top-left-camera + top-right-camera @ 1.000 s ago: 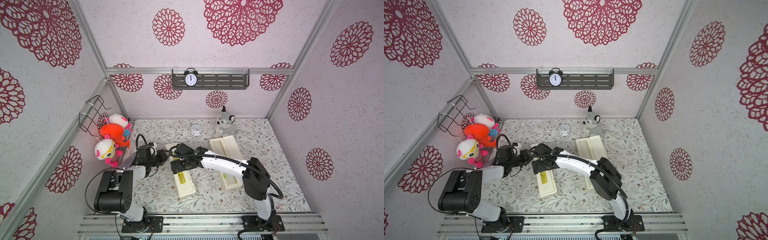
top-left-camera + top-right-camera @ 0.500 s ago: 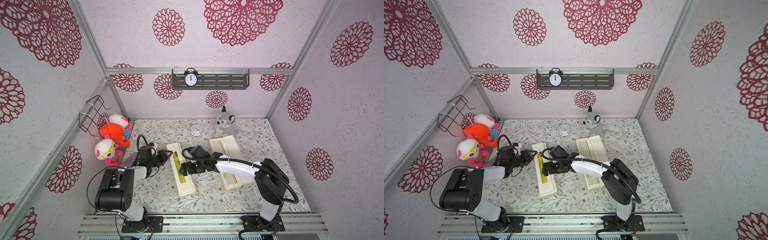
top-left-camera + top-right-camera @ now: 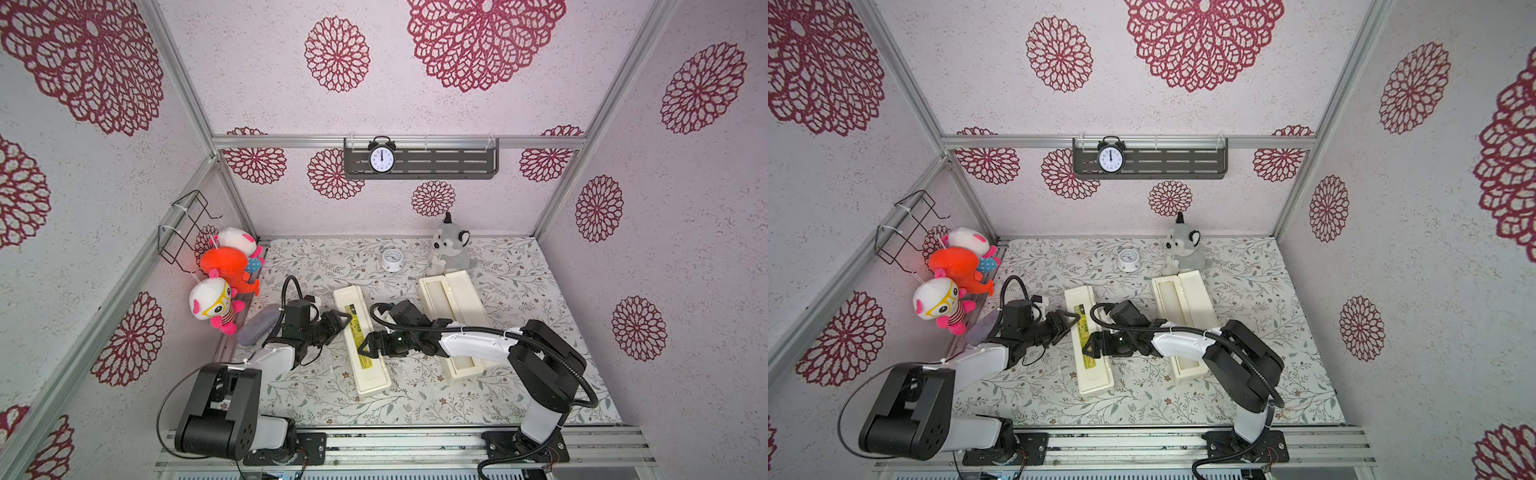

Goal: Put plastic wrap rolls into dispensers
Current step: Close the lid on the plastic wrap cutting box.

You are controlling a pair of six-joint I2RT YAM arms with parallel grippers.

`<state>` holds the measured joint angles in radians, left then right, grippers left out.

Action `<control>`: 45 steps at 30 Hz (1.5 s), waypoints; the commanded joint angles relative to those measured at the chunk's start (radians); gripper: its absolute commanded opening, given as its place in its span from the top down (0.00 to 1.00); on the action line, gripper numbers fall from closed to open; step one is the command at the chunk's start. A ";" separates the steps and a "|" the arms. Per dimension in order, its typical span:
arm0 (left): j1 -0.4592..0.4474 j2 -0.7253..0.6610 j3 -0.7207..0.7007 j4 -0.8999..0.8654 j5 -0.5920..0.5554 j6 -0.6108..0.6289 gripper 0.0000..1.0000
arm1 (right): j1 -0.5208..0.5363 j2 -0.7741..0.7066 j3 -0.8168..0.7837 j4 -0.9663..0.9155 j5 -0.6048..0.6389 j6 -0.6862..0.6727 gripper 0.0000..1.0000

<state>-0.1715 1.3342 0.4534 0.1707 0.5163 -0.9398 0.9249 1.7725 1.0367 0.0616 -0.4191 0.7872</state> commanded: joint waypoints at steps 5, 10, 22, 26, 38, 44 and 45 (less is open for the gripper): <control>-0.146 -0.215 -0.185 -0.266 0.034 -0.154 0.41 | -0.009 0.020 -0.037 0.004 0.036 0.044 0.12; -0.208 -0.335 -0.253 -0.273 0.110 -0.222 0.37 | -0.013 0.026 -0.040 0.027 0.037 0.067 0.13; -0.332 -0.565 -0.313 -0.346 0.183 -0.363 0.37 | -0.021 0.034 -0.062 0.097 0.051 0.128 0.19; -0.332 -0.522 -0.335 -0.281 0.151 -0.387 0.42 | -0.023 0.036 -0.062 0.104 0.044 0.130 0.22; -0.329 -0.181 -0.237 -0.204 0.136 -0.267 0.51 | -0.024 0.003 -0.102 0.095 0.013 0.116 0.30; -0.329 -0.076 -0.227 -0.231 0.086 -0.226 0.58 | -0.031 -0.001 -0.115 0.119 -0.009 0.124 0.34; -0.329 -0.058 -0.229 -0.223 0.083 -0.222 0.58 | -0.034 -0.009 -0.120 0.122 -0.012 0.123 0.34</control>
<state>-0.4736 1.1774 0.2836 0.1326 0.7231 -1.2049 0.8566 1.7603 0.9508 0.2398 -0.3393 0.9009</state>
